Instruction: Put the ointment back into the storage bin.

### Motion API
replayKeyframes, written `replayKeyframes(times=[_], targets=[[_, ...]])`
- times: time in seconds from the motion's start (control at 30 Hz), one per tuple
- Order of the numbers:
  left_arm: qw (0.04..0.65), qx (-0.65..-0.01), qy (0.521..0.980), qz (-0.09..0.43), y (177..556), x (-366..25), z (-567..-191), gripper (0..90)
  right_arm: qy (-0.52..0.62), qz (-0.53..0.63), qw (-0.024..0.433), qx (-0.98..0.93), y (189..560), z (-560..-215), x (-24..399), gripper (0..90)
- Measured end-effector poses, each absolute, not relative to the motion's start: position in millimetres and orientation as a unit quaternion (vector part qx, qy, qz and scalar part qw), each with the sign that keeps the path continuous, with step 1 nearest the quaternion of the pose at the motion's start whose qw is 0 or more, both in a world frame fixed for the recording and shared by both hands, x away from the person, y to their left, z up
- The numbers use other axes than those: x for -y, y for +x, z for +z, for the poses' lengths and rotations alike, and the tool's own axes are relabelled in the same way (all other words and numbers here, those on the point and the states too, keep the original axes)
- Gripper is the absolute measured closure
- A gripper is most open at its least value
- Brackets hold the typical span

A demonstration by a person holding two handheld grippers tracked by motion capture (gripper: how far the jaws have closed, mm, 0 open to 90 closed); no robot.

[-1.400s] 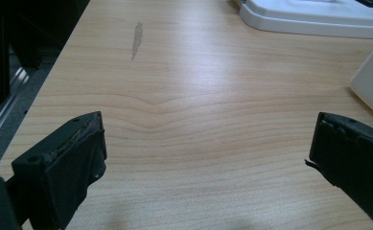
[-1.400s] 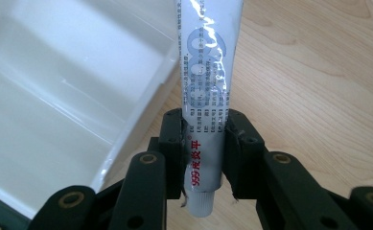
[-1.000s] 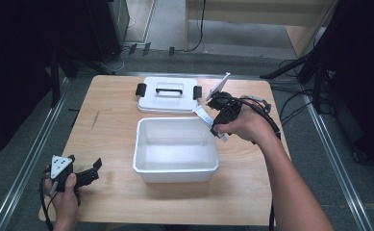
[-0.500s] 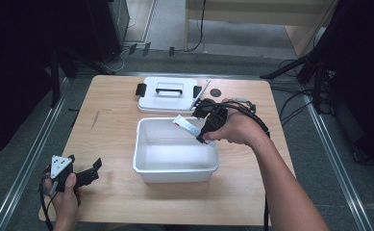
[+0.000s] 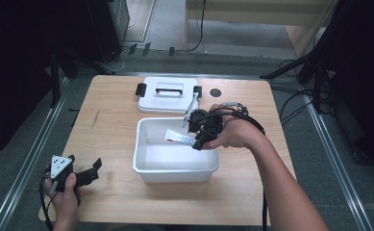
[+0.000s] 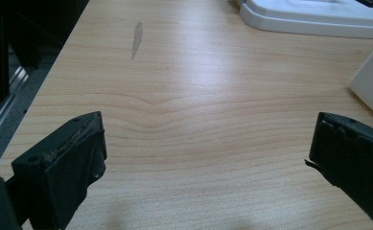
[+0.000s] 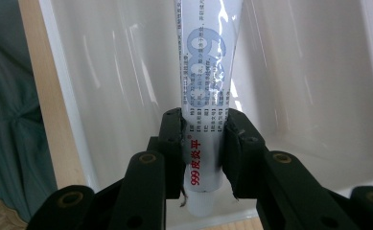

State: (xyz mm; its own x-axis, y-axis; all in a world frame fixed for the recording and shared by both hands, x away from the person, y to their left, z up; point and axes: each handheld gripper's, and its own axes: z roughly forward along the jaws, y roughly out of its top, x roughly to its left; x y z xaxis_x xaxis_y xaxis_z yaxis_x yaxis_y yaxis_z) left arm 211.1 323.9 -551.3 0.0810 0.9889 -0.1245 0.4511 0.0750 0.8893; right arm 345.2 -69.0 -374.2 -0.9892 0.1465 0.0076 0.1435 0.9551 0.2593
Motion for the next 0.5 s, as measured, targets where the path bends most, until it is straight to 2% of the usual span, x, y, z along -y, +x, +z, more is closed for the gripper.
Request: replayKeyframes(times=[0.3,0.5], targets=[[0.423,-0.598,0.602,0.318,211,-324,-551,0.0,0.017,0.107,0.011,-0.994,343,-388,66,72.0],[0.423,-0.598,0.603,0.318,211,-324,-551,0.0,0.024,0.094,0.021,-0.995,342,-388,70,72.0]])
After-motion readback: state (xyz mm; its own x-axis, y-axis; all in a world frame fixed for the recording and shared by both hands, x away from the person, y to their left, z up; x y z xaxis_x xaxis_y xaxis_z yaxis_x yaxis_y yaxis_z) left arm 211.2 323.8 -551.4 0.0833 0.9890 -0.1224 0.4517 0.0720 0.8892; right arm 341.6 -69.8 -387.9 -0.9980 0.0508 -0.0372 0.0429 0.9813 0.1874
